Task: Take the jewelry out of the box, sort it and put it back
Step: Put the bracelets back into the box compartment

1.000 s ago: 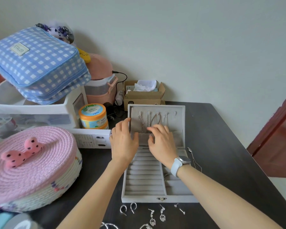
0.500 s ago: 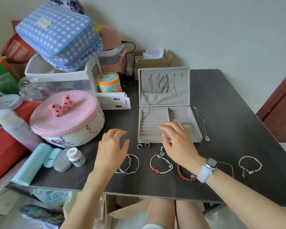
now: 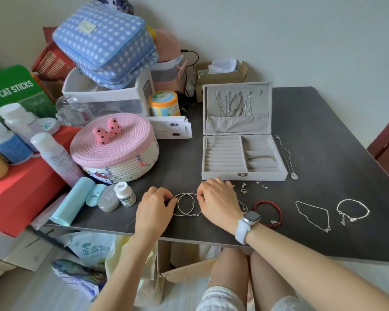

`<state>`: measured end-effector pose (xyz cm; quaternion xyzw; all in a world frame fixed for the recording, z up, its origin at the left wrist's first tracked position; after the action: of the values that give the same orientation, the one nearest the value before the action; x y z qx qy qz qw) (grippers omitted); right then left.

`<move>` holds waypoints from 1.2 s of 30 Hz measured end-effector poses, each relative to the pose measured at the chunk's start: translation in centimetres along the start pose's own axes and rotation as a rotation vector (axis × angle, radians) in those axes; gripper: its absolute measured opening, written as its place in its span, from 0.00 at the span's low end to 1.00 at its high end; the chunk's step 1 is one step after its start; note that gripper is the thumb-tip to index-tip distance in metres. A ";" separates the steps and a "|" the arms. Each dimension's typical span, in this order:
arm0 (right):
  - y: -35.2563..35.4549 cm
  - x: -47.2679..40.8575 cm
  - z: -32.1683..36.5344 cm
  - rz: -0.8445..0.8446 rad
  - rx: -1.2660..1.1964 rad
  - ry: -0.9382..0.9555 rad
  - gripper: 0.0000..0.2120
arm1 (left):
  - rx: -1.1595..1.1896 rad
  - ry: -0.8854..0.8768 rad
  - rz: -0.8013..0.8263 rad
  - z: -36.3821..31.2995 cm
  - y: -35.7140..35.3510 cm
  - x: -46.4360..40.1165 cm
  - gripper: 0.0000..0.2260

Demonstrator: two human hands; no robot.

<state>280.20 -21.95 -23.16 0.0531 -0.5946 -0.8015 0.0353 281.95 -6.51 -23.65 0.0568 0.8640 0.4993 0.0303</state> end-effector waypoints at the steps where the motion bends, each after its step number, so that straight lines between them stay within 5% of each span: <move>1: 0.0 -0.1 0.2 0.005 0.014 -0.008 0.08 | -0.010 0.002 0.001 -0.1 -0.1 0.0 0.07; 9: -0.1 0.0 0.7 0.098 0.071 0.037 0.12 | -0.130 -0.011 -0.054 -0.5 -0.9 0.3 0.10; 12: 0.6 0.0 0.1 0.056 -0.118 0.055 0.08 | 0.136 0.048 -0.076 0.0 -0.4 0.7 0.06; 18: 4.4 0.1 -2.9 -0.365 -0.524 0.046 0.05 | 0.697 0.129 -0.154 -0.1 0.9 0.2 0.04; 23: 6.8 -1.9 -11.3 -0.566 -0.588 -0.226 0.10 | 0.913 0.068 -0.130 -3.6 0.5 -1.9 0.06; 28: 8.2 -5.0 -17.2 -0.526 -0.548 -0.357 0.11 | 1.002 0.047 -0.099 -7.0 -0.6 -4.7 0.05; 36: 7.4 -8.0 -18.8 -0.264 -0.283 -0.265 0.10 | 0.963 -0.041 -0.023 -11.5 -2.0 -9.0 0.04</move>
<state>290.46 -41.02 -21.17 0.0190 -0.4637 -0.8745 -0.1410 289.46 -18.50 -19.68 0.0649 0.9968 0.0410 0.0231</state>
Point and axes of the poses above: each hand's wrist, its own x-axis away from the middle knuckle, its own y-axis out of the back of the hand, z = x × y, the point moved 2 cm from there along -x, towards the middle knuckle, and after that the axes turned 8 degrees about z, right-handed, at the moved point
